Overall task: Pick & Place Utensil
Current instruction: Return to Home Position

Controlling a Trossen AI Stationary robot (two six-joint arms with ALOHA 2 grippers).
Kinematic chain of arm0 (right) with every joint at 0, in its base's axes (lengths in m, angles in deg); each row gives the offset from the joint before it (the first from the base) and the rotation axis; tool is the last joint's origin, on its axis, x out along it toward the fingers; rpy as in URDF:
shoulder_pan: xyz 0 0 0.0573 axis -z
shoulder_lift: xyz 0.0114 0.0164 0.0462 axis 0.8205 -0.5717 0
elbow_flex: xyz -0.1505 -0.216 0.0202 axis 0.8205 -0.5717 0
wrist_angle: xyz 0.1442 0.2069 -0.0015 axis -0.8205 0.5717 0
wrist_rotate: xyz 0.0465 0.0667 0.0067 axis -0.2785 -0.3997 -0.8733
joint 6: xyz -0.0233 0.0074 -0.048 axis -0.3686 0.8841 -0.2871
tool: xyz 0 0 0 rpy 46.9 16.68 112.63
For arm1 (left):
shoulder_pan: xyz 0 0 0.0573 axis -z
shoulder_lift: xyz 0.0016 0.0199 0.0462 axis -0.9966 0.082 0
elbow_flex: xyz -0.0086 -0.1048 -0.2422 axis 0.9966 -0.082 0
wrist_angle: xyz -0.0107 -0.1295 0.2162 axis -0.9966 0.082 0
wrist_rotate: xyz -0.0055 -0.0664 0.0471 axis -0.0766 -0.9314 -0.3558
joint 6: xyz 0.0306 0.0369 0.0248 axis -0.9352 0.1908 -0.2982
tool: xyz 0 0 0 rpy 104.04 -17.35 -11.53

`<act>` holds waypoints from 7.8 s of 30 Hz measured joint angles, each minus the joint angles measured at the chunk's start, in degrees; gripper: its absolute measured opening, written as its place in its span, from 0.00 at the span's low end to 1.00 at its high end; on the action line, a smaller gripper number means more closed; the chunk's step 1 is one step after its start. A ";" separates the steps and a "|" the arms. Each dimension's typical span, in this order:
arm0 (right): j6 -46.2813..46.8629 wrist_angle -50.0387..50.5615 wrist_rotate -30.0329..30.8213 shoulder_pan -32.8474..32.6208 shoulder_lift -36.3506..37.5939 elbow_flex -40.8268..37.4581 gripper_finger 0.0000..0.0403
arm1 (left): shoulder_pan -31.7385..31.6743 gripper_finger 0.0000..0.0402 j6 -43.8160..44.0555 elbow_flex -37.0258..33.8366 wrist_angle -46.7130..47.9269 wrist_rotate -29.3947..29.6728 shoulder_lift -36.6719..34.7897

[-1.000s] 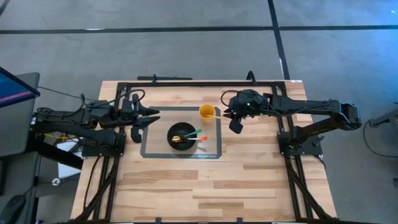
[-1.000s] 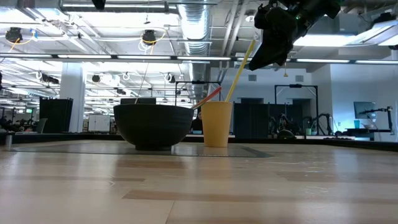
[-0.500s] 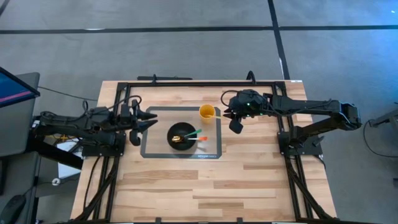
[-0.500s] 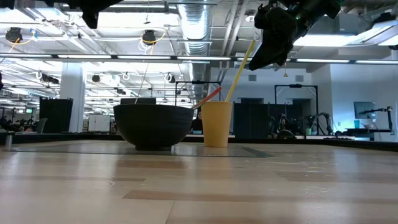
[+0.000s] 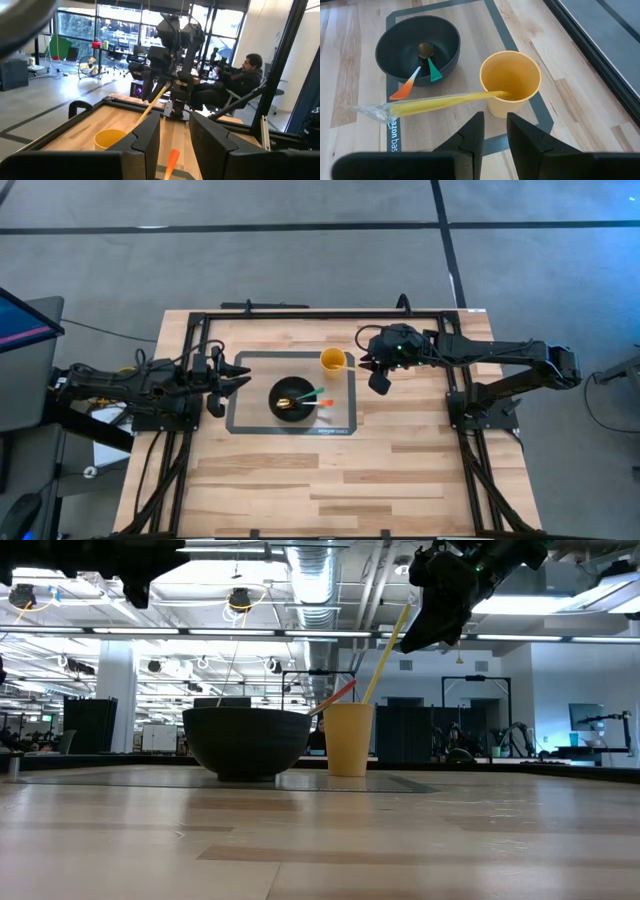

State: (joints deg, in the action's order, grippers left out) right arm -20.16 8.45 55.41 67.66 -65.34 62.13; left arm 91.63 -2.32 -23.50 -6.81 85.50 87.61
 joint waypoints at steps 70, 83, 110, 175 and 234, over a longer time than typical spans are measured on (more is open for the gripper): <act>4.61 -13.35 0.02 -3.03 39.82 -22.60 0.19 | -0.01 0.26 -2.26 -15.47 -22.75 0.00 -1.16; 6.62 -16.87 0.00 -3.08 51.57 -34.28 0.19 | -0.01 0.26 -2.24 -15.47 -22.75 0.00 -1.16; 9.61 -16.04 0.01 -3.08 69.64 -48.66 0.19 | -0.01 0.26 -2.24 -15.45 -23.05 -0.02 -1.16; 9.60 -16.30 -0.02 -3.08 69.64 -49.22 0.19 | 0.02 0.26 -2.24 -15.43 -23.12 -0.02 -1.16; 9.60 -16.28 -0.02 -3.06 69.64 -49.24 0.19 | 0.01 0.26 -2.24 -15.43 -23.12 -0.02 -1.15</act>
State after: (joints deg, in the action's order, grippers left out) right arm -10.57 -7.83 55.39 64.61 4.30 12.88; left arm 91.64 -4.56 -38.92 -29.93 85.48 86.46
